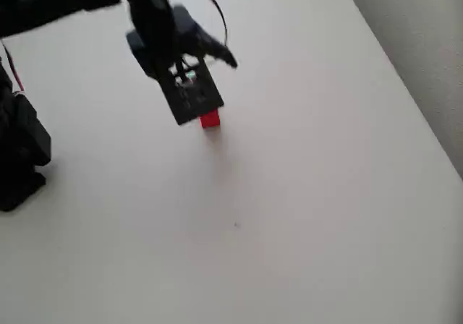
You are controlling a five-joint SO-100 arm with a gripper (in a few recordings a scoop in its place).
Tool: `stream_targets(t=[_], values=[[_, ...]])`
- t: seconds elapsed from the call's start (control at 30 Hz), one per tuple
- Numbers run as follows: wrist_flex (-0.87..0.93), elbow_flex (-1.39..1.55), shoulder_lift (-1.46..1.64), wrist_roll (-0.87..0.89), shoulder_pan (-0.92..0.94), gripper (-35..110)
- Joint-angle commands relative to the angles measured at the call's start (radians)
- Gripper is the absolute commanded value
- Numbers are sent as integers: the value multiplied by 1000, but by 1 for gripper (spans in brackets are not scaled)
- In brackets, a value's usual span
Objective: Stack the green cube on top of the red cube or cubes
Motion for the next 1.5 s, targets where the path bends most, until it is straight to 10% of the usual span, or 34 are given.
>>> stream_targets(t=[0.0, 1.47], values=[[64, -63, 253, -6, -20, 37], [17, 712, 1399, -101, 78, 34]])
